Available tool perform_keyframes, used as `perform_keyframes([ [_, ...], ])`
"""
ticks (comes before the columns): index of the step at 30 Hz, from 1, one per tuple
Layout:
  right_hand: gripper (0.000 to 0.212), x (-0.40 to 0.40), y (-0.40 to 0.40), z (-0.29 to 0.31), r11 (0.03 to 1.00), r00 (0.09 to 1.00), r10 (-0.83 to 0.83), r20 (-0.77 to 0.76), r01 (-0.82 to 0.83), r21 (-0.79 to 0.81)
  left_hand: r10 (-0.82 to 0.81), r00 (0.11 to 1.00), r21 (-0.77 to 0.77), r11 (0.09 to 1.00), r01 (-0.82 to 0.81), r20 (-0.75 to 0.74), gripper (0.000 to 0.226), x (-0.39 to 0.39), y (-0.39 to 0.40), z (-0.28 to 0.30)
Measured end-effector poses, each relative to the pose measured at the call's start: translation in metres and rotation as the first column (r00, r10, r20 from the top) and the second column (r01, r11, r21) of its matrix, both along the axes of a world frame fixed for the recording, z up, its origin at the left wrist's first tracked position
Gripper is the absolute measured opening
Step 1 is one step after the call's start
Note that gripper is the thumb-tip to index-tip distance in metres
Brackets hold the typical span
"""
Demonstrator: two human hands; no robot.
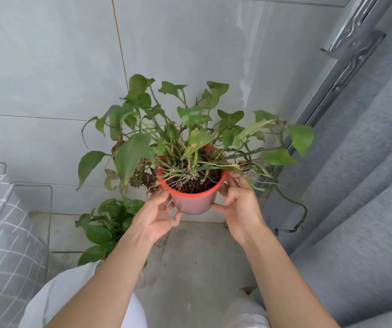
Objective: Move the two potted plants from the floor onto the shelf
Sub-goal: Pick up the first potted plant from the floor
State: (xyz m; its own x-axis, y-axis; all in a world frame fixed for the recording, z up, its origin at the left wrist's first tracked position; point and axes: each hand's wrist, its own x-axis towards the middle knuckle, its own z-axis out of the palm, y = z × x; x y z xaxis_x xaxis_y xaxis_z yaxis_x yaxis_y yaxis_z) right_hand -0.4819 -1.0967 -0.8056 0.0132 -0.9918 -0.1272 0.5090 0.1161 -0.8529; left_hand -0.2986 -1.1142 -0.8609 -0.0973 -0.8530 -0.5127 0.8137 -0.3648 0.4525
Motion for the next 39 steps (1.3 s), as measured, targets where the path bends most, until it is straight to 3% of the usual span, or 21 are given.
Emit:
perform_keyframes([
  [5,0.055,-0.003,0.000,0.005,1.000,1.000,0.005,0.022,-0.005,0.008,-0.049,0.998,0.023,0.999,0.050,-0.036,0.008,0.000,-0.003,0.001],
  [9,0.056,-0.009,-0.001,0.006,1.000,1.000,0.020,-0.002,-0.020,0.013,-0.085,0.996,0.027,0.996,0.086,-0.015,0.014,-0.002,-0.008,0.000],
  [12,0.060,-0.012,-0.001,0.010,0.999,0.999,0.054,-0.005,-0.054,-0.003,-0.131,0.991,-0.011,0.991,0.132,0.035,0.028,-0.005,-0.009,-0.001],
  [15,0.063,-0.011,0.000,0.009,0.995,0.994,0.104,0.016,-0.104,-0.002,-0.110,0.994,-0.100,0.989,0.107,-0.022,0.070,-0.008,-0.007,0.001],
  [21,0.062,-0.007,0.000,0.008,0.995,0.994,0.101,0.031,-0.100,-0.022,-0.069,0.995,-0.230,0.972,0.049,-0.078,0.077,-0.008,-0.005,0.004],
  [26,0.077,-0.007,0.000,0.007,0.995,0.995,0.074,-0.072,-0.078,-0.055,-0.112,0.991,-0.326,0.942,0.081,-0.078,0.080,-0.008,-0.003,0.003],
  [31,0.051,0.005,-0.004,-0.015,0.993,0.965,-0.053,-0.258,0.078,0.086,-0.119,0.986,-0.346,0.935,0.071,-0.117,0.083,-0.012,-0.004,0.002],
  [33,0.041,0.010,-0.009,-0.026,0.973,0.973,-0.033,-0.227,0.083,0.215,-0.124,0.985,-0.353,0.933,0.073,-0.122,0.087,-0.014,-0.005,0.006],
  [35,0.048,0.015,-0.014,-0.031,0.947,0.993,0.021,-0.119,0.019,0.320,-0.141,0.983,-0.368,0.926,0.089,-0.117,0.086,-0.017,-0.006,0.008],
  [39,0.060,0.021,-0.026,-0.029,0.934,0.991,0.078,0.107,-0.110,0.339,-0.190,0.974,-0.376,0.918,0.130,-0.127,0.078,-0.023,-0.005,0.007],
])
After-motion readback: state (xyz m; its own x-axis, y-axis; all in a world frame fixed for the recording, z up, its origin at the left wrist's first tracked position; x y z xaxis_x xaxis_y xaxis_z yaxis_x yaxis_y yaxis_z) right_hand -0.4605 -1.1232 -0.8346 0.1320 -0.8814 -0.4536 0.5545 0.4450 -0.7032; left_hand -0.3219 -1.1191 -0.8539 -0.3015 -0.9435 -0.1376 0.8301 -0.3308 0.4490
